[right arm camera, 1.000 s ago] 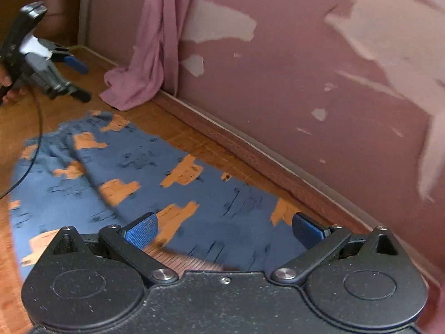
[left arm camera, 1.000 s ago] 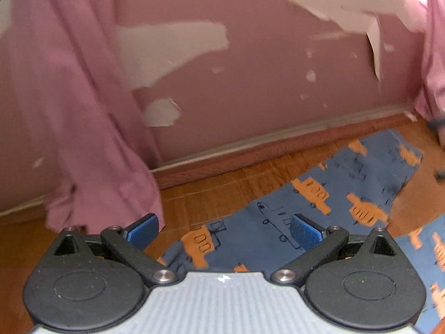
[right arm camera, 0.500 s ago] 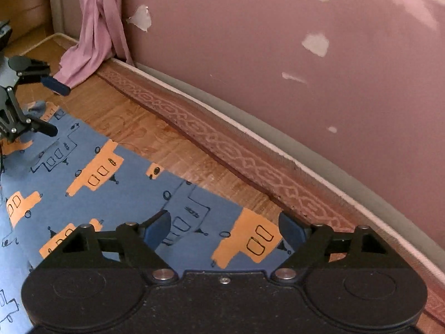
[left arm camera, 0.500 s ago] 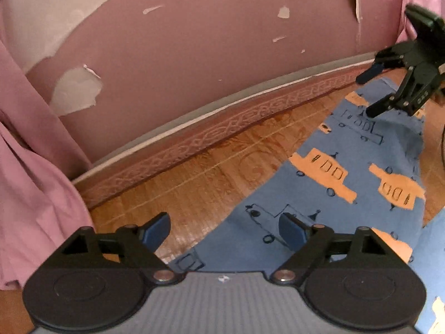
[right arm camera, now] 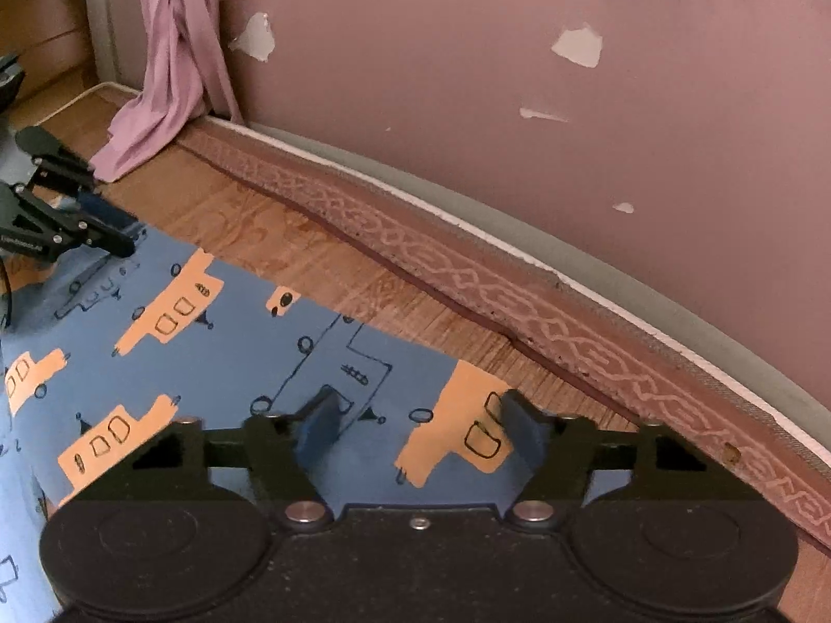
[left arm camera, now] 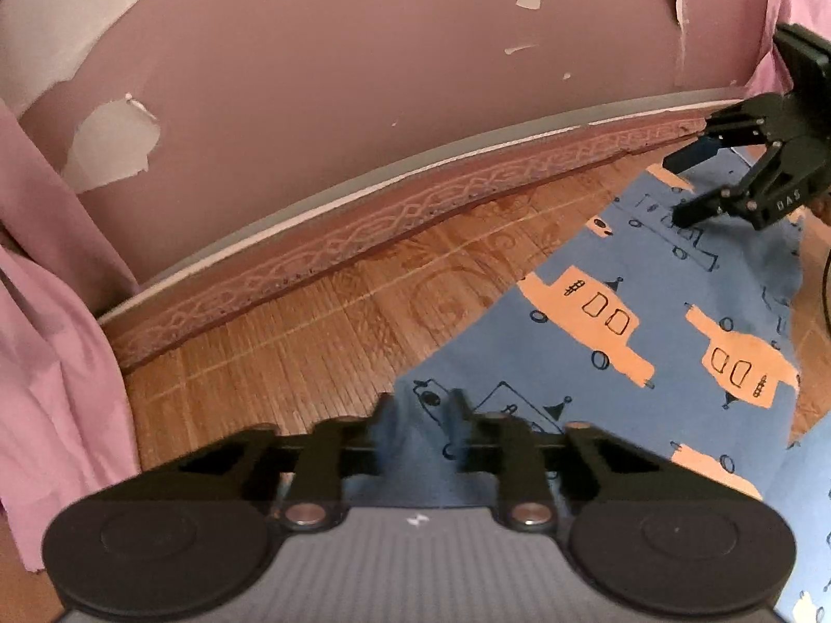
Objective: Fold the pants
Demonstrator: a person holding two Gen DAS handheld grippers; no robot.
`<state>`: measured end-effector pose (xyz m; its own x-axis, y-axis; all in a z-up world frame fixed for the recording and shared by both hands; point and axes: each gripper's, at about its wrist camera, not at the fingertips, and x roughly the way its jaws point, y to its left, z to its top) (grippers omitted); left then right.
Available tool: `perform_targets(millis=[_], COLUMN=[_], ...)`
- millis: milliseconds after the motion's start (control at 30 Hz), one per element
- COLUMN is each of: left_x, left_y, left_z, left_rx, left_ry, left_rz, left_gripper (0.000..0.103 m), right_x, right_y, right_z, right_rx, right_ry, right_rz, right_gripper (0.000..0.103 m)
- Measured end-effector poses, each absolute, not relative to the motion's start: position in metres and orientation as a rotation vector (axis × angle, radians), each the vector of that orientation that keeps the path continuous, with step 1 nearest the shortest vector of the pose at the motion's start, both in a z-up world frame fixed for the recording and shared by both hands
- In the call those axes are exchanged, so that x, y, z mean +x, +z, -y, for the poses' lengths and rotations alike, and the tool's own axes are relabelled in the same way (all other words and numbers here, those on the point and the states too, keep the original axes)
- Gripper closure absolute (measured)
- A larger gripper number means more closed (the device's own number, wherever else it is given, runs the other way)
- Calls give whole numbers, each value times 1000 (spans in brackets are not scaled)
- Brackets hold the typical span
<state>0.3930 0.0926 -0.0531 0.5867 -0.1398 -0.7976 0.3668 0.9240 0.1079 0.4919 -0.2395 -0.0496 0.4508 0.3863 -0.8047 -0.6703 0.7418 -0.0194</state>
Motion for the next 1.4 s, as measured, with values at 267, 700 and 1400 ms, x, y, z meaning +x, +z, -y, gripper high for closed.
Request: perform_targets(millis=[267, 700, 1400], left_x=[392, 415, 423], left_y=[-54, -37, -43], left_z=[-80, -71, -84], left_rx=[300, 350, 294], left_ry=[-188, 21, 46], left_rz=[-866, -685, -686], left_gripper=[99, 100, 100], right_x=[471, 483, 495], right_y=[-50, -24, -51], right_z=[237, 222, 224], right_rx=[-377, -387, -329], right_ry=[584, 463, 423], right_rz=[-809, -670, -780], right_gripper=[92, 103, 102])
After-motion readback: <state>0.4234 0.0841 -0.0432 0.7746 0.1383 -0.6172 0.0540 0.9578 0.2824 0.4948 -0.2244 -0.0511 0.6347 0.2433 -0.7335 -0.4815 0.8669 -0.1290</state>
